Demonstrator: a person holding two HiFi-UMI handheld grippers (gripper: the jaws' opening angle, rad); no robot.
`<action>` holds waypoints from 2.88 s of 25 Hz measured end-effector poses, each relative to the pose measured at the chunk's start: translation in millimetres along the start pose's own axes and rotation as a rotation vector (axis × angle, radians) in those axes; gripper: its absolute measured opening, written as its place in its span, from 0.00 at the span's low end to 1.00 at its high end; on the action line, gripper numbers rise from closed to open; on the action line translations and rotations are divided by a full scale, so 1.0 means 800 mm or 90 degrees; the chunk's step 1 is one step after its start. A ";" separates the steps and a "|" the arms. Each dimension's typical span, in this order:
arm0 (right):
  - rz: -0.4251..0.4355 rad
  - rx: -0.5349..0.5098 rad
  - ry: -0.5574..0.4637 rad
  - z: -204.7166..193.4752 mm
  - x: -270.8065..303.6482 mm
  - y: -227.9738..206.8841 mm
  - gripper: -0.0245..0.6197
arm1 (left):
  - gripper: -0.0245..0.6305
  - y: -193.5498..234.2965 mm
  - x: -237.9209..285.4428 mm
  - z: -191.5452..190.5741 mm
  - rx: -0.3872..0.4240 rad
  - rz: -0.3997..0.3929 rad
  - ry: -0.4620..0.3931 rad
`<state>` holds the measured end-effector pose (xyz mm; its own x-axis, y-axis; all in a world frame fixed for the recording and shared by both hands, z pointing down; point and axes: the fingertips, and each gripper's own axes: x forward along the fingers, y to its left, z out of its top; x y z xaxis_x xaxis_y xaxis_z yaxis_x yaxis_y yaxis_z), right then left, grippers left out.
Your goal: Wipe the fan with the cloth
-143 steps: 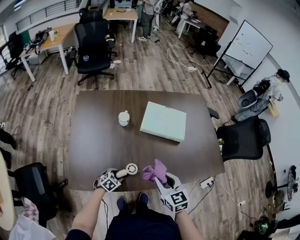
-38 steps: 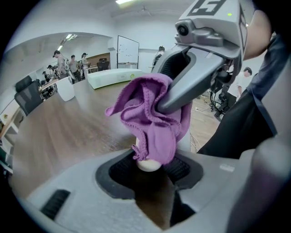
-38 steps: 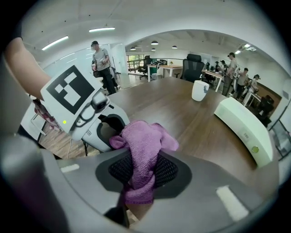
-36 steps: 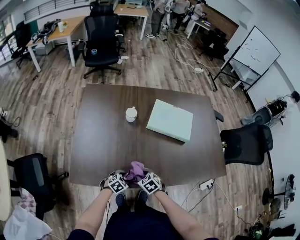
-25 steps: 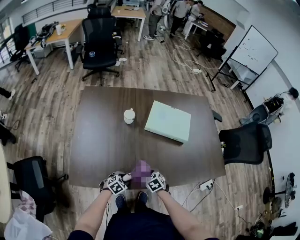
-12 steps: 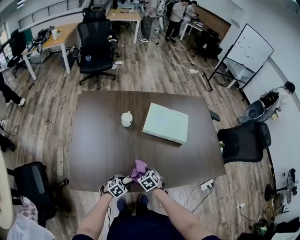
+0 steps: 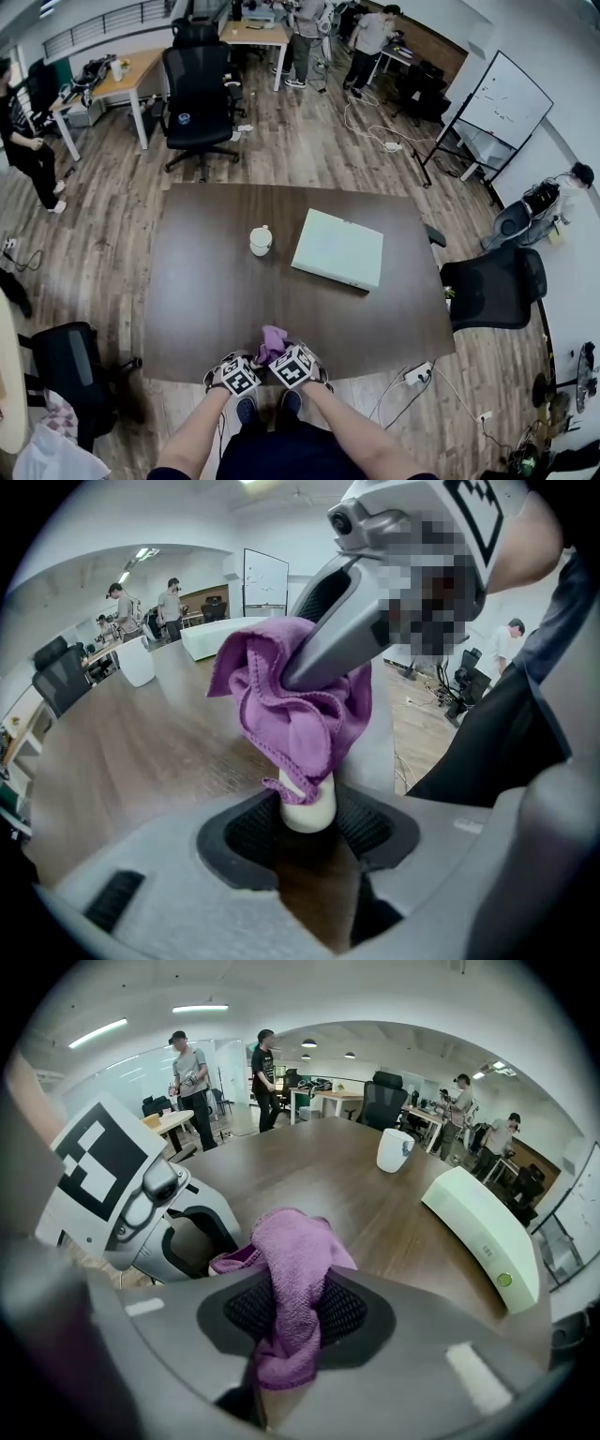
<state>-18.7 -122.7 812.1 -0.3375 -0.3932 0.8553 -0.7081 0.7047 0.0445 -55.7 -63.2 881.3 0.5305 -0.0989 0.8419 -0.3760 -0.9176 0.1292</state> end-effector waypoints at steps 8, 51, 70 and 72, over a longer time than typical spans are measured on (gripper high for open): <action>0.078 -0.010 -0.021 0.010 0.004 0.041 0.21 | 0.32 0.005 0.002 0.001 0.000 0.012 0.004; 0.054 0.197 0.064 -0.114 -0.010 -0.073 0.21 | 0.32 0.001 0.004 0.000 0.010 0.014 0.016; 0.056 0.141 0.043 -0.032 0.023 -0.089 0.21 | 0.32 0.003 0.003 -0.001 0.012 0.003 0.016; 0.055 0.135 0.038 -0.026 0.024 -0.088 0.21 | 0.32 0.004 0.004 -0.002 0.012 0.003 0.020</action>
<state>37.9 -167.6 836.2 -0.3703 -0.2964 0.8804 -0.7942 0.5926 -0.1345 -56.9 -65.8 885.1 0.5041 -0.0907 0.8588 -0.3630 -0.9246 0.1155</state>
